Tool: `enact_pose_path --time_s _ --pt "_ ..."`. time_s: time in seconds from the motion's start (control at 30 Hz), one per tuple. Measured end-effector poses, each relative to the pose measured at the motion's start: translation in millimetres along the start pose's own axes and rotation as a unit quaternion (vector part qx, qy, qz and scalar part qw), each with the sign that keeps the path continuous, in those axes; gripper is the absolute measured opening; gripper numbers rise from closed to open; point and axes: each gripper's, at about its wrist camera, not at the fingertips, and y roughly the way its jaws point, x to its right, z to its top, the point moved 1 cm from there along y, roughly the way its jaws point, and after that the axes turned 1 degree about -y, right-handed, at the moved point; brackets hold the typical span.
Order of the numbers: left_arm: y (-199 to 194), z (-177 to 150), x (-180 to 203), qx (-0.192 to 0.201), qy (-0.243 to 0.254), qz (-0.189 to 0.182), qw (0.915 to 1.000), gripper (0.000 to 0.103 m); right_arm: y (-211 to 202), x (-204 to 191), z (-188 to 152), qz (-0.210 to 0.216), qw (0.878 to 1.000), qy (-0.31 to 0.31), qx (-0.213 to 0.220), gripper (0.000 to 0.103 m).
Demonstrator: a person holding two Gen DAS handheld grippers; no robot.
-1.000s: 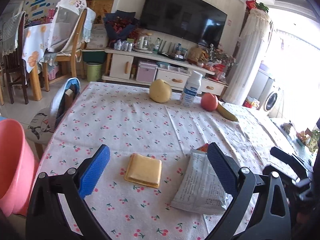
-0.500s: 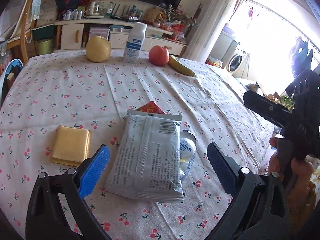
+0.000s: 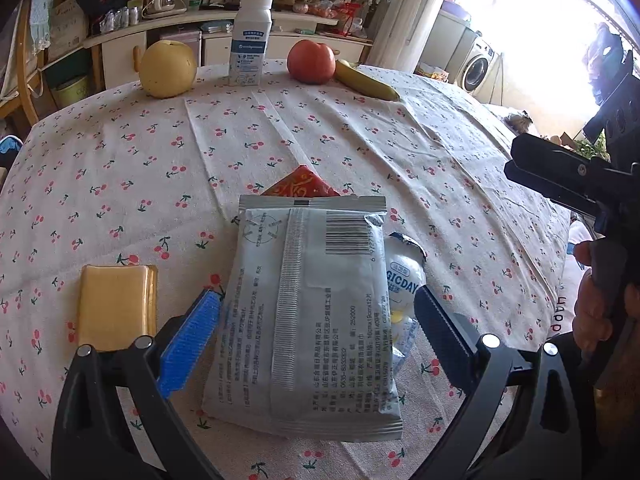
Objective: Collect trash
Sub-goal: 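Grasp the white paper packet with the left gripper while the right approaches the red packet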
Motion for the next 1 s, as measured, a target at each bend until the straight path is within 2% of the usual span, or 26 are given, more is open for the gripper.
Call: enact_pose_path --time_s 0.2,0.37,0.57,0.87,1.0 --pt "15 -2 -1 -0.021 -0.008 0.009 0.9997 0.098 13 -12 -1 -0.002 0.999 -0.026 -0.018 0.098" --pt "16 -2 -3 -0.022 -0.018 0.005 0.9996 0.096 23 -21 -2 -0.015 0.998 -0.049 -0.025 0.098" --pt "11 -3 -11 -0.016 -0.033 0.000 0.9993 0.085 35 -23 -1 -0.019 0.998 -0.052 -0.034 0.098" --pt "4 -6 -17 -0.009 -0.047 0.004 0.9988 0.079 52 -28 -3 -0.028 0.996 -0.065 -0.050 0.098" --pt "-6 -5 -25 0.008 -0.066 0.000 0.9978 0.079 57 -27 -4 -0.029 0.996 -0.067 -0.054 0.098"
